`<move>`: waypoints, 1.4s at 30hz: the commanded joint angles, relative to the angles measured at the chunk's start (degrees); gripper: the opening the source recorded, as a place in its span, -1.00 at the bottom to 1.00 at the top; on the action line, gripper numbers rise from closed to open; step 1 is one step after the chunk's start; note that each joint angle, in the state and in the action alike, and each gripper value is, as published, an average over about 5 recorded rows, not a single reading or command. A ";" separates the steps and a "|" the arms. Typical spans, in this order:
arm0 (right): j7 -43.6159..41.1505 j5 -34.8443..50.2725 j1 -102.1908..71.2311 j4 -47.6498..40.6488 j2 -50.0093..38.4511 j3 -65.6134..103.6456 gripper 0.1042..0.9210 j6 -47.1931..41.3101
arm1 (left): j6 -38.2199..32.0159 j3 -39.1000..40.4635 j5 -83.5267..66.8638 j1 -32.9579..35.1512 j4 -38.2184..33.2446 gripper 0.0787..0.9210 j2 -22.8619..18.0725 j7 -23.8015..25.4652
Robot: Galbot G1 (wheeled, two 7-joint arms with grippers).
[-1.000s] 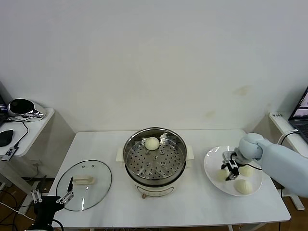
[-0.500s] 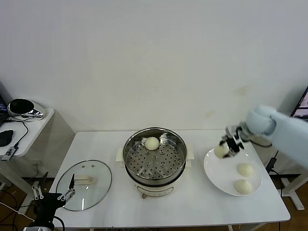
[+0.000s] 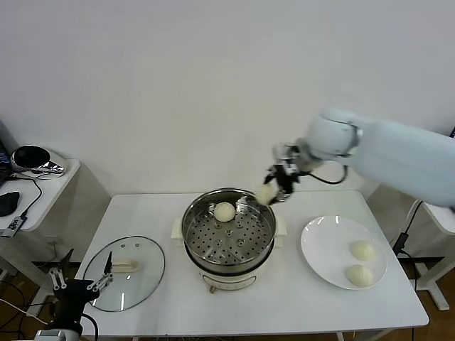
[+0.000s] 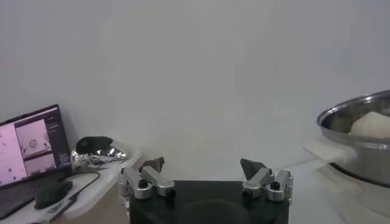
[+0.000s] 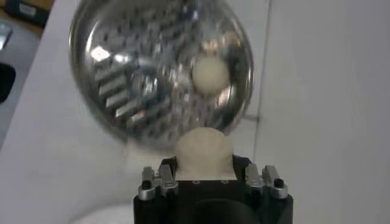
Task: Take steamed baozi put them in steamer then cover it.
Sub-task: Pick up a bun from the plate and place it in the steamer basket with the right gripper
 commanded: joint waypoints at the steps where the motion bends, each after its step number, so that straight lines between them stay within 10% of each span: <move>1: 4.79 7.38 -0.57 -5.49 15.87 -3.08 0.16 -6.24 | -0.02 -0.25 -0.05 -0.10 -0.11 0.77 -0.05 -0.05; 31: 4.81 5.50 -10.91 -12.63 21.48 -2.93 0.17 -8.95 | -0.31 -0.02 -0.20 -0.44 0.61 0.77 -0.68 -0.10; 42: 0.39 3.32 -5.80 -8.85 15.92 -0.89 0.72 -7.26 | -0.06 0.56 0.03 -1.01 0.05 0.77 -0.86 -0.02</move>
